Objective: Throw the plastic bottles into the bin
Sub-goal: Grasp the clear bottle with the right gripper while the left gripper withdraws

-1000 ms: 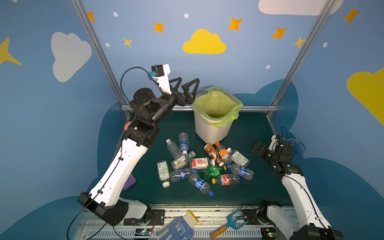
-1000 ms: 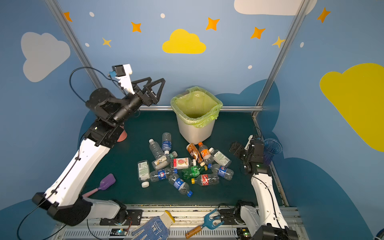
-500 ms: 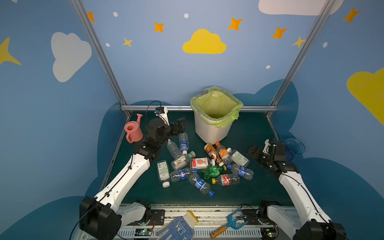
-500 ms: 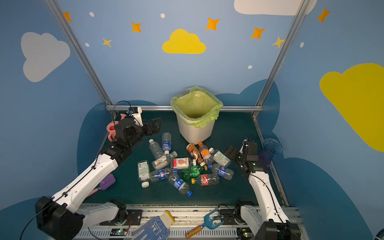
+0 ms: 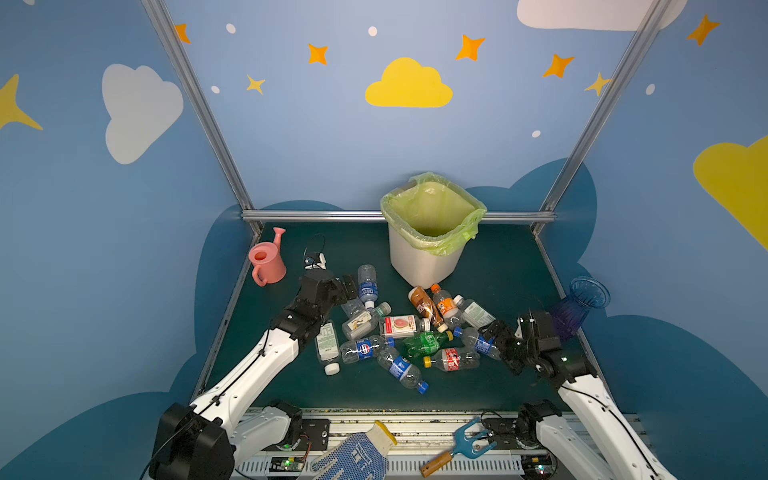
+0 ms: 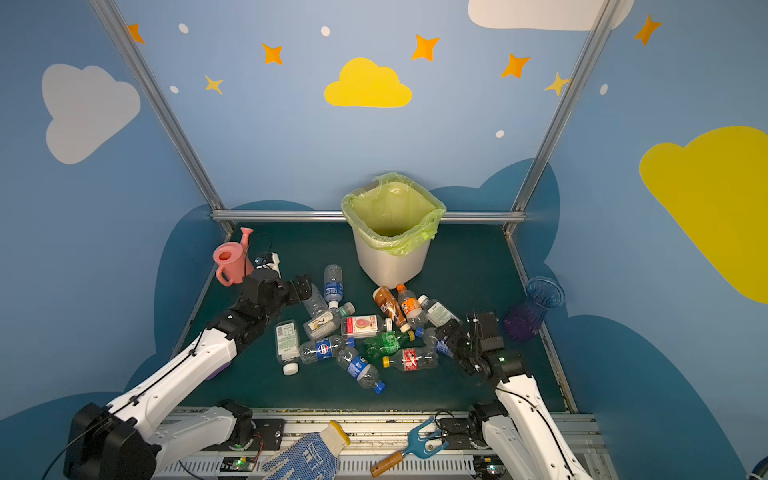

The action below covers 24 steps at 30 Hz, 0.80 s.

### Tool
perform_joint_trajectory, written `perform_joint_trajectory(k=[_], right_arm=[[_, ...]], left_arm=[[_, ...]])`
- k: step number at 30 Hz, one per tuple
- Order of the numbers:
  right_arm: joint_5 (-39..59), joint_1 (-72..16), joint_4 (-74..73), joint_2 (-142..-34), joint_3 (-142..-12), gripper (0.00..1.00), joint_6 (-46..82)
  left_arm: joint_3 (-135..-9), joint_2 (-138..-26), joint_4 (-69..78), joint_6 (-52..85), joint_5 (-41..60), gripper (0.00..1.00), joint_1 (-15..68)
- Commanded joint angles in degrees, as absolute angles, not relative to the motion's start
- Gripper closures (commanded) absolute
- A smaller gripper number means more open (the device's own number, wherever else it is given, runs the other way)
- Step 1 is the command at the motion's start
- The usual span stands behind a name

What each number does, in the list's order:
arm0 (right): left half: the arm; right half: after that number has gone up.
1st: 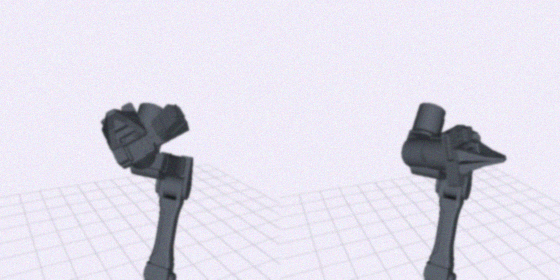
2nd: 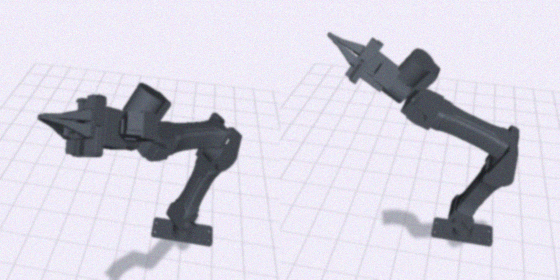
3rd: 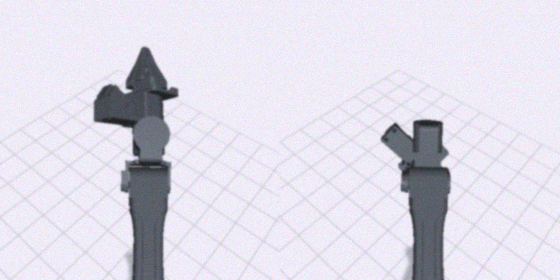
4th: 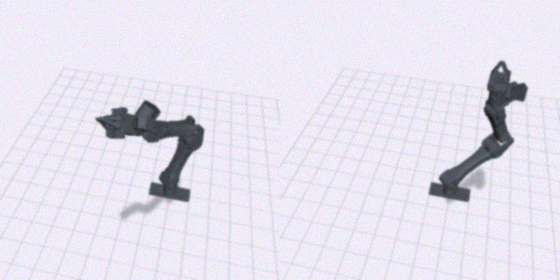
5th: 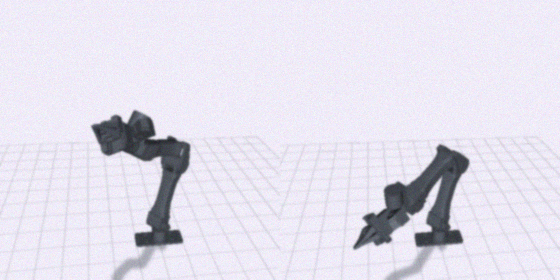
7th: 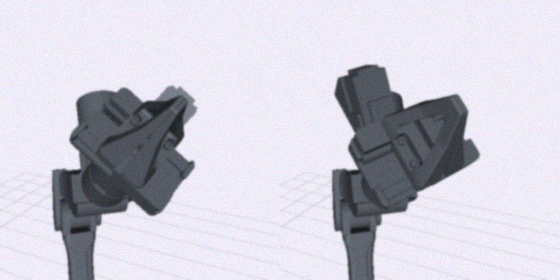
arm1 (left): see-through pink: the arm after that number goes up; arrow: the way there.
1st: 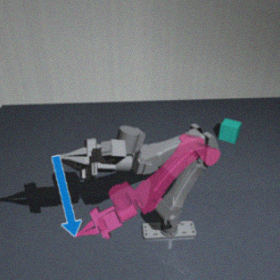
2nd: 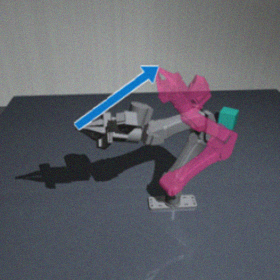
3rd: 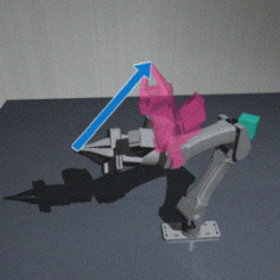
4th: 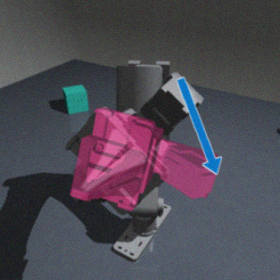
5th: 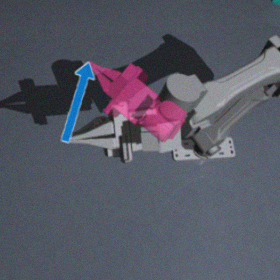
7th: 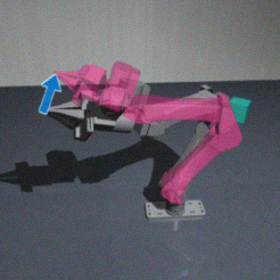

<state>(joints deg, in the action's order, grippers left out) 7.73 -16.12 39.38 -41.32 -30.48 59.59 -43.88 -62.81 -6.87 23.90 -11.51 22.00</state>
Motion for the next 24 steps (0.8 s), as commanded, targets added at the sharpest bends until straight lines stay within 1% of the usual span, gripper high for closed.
perform_joint_trajectory(k=[1,7,10,17,24], right_arm=[[7.94,-20.36,41.24,-43.4,-29.51,0.02,68.85],[6.43,-31.61,34.33,-46.49,-27.12,0.02,79.83],[5.03,-35.65,31.58,-50.26,-27.09,0.02,82.24],[3.46,-37.18,24.52,-57.68,-26.21,0.03,83.85],[1.66,-37.18,20.49,-62.89,-26.03,0.08,83.88]], left_arm=[[-43.62,-61.65,-7.74,25.85,-15.9,0.0,21.36],[-43.09,-61.9,-9.49,26.81,-16.96,0.0,20.9],[-42.87,-61.83,-9.91,26.7,-17.35,0.0,20.68],[-42.31,-61.01,-10.81,26.36,-17.92,0.0,20.21],[-41.58,-61.25,-10.99,26.6,-17.42,0.0,19.95]])
